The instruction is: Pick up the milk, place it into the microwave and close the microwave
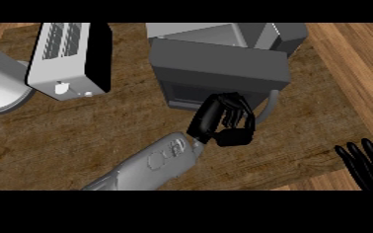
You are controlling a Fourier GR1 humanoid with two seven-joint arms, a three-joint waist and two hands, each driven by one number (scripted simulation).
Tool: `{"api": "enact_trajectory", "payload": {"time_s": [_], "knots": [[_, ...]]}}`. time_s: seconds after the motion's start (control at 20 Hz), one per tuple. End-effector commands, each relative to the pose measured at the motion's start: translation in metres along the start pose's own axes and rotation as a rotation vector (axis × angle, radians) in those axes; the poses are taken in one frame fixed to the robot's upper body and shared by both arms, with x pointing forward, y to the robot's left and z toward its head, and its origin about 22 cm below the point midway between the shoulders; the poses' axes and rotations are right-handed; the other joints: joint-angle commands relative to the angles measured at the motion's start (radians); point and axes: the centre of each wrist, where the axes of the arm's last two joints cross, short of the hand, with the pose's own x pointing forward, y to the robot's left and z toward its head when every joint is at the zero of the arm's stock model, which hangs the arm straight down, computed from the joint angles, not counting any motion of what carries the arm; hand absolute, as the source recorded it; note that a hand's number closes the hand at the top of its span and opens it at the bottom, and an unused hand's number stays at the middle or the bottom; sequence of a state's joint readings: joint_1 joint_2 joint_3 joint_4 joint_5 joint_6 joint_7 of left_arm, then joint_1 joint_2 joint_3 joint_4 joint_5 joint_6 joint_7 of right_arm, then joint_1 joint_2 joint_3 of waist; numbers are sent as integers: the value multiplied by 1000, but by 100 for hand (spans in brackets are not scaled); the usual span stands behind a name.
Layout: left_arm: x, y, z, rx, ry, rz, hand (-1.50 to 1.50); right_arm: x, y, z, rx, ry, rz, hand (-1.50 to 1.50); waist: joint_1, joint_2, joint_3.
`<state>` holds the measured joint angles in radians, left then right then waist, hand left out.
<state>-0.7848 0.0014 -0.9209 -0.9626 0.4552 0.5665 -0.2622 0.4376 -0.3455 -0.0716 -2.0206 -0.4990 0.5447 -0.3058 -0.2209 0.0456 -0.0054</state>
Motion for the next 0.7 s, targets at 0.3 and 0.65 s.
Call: {"api": "enact_trajectory", "payload": {"time_s": [0.3,0.65], "knots": [[11,25,-38,103,-3,64,150,14,0,-11,13,-1,0,-150,-26,19,0],[13,38,-53,138,2,100,150,19,-1,-16,1,-22,0,-150,-41,28,3]]}}
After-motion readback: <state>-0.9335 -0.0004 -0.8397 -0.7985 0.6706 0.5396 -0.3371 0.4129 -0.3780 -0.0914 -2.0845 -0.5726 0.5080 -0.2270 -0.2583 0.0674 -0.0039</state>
